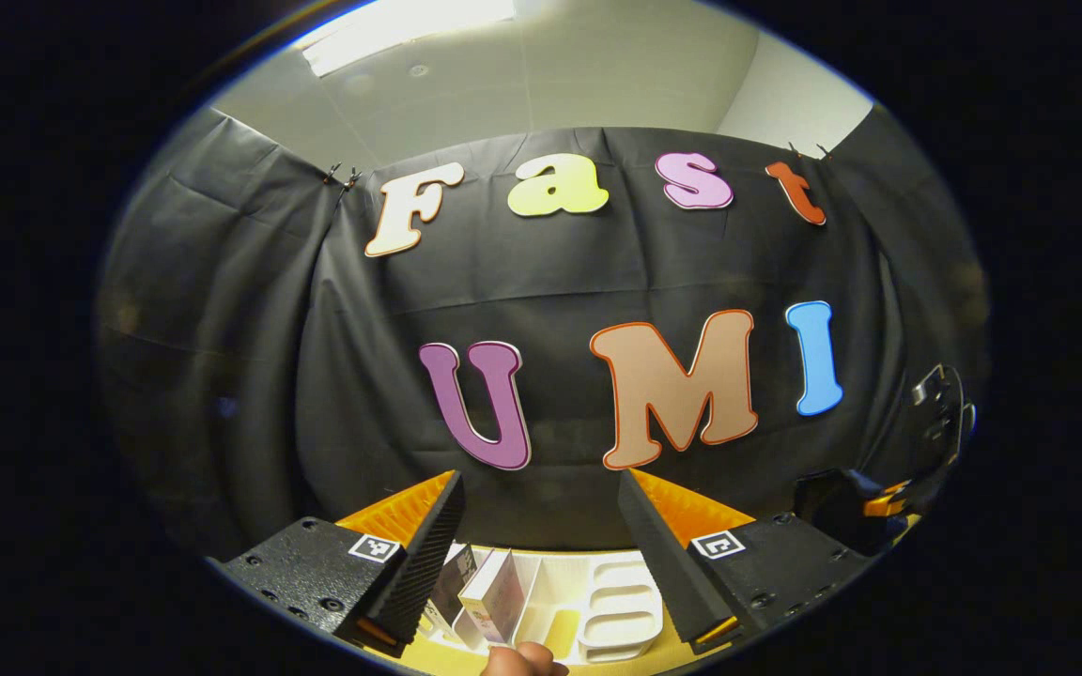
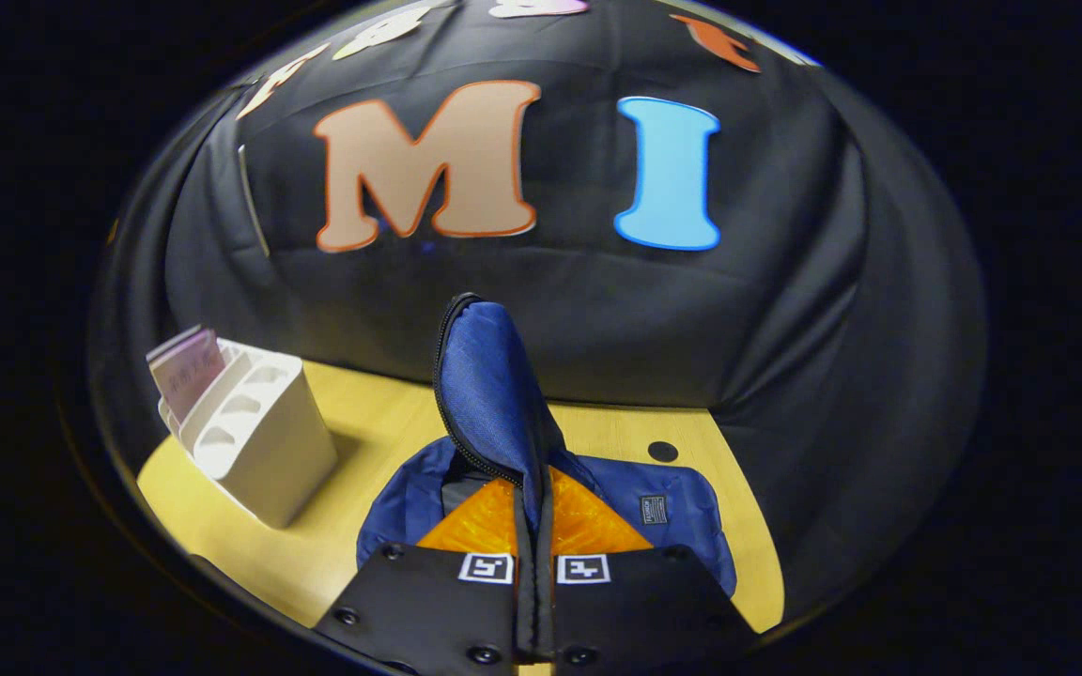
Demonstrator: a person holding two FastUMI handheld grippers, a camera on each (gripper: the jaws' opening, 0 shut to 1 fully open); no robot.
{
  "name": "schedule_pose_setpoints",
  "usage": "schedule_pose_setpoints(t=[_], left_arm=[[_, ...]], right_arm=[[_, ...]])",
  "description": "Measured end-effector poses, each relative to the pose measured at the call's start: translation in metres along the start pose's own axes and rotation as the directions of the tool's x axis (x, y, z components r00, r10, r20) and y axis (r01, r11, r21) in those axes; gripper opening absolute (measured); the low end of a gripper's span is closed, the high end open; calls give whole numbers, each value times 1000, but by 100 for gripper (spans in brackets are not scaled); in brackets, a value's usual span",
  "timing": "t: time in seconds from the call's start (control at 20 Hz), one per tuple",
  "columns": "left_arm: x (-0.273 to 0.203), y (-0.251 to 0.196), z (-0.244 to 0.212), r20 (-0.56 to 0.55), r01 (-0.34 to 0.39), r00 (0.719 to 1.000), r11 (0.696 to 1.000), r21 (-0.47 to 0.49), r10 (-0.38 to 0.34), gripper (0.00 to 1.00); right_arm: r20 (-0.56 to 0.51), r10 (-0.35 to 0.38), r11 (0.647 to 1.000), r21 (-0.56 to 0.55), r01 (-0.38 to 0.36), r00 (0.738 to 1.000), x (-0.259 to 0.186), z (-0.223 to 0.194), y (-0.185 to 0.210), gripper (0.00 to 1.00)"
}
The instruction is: Open the schoolbag, grab two books from the bookshelf and put them into the schoolbag.
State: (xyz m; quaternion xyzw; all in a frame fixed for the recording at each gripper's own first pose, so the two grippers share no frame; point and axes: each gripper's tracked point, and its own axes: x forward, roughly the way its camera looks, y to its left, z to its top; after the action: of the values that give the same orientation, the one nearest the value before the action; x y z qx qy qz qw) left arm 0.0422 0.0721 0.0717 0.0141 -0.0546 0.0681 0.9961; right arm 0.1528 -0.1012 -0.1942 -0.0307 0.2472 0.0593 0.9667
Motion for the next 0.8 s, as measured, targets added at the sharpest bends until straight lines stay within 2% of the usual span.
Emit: schedule_pose_setpoints(t=[0.05, 0.1, 0.15, 0.2, 0.3, 0.35, 0.4, 0.45, 0.5, 0.6, 0.65, 0.7, 0.8], left_arm=[[2, 0, 0, -1, 3, 1000, 1000, -4, -3, 96], [4, 0, 0, -3, 6, 1000, 1000, -7, -6, 99], [6, 3, 0, -3, 4, 1000, 1000, -10, -4, 96], [9, 7, 0, -3, -1, 1000, 1000, -6, 1, 96], [13, 15, -2, -2, -14, 1000, 1000, 1, 14, 96], [16, 20, -3, -1, -19, 1000, 1000, 5, 19, 96], [18, 25, -5, -6, -28, 1000, 1000, 4, 28, 100], [21, 31, -9, -14, -34, 999, 999, 3, 34, 96], [24, 37, -14, -19, -41, 999, 999, -2, 41, 99], [29, 46, -29, -50, -42, 998, 999, -13, 41, 96], [31, 49, -39, -76, -34, 997, 999, -20, 32, 96], [34, 52, -50, -101, -23, 995, 999, -29, 20, 96], [38, 53, -73, -152, 10, 988, 998, -64, -20, 96]], right_arm=[[6, -8, 999, 41, 8, 1000, -2, 3, -6, 8], [11, -10, 996, 89, 9, 1000, -4, 2, -9, 0], [14, -14, 990, 137, 12, 1000, -3, 1, -16, 0], [14, -14, 982, 187, 11, 1000, -2, -2, -22, 3], [12, -27, 956, 293, 22, 1000, 8, -8, -34, 4], [17, -35, 943, 330, 27, 999, 7, -8, -37, 0], [22, -45, 933, 359, 35, 999, 2, -6, -40, 4], [25, -53, 926, 376, 39, 998, 0, -4, -42, 4], [26, -58, 922, 386, 44, 998, -1, -6, -42, 7], [31, -63, 913, 406, 44, 998, -2, -7, -43, 3], [33, -68, 909, 414, 48, 997, -1, -6, -45, 7], [37, -73, 905, 422, 50, 997, -1, -7, -45, 3], [50, -81, 898, 436, 51, 995, -3, -5, -46, 3]])
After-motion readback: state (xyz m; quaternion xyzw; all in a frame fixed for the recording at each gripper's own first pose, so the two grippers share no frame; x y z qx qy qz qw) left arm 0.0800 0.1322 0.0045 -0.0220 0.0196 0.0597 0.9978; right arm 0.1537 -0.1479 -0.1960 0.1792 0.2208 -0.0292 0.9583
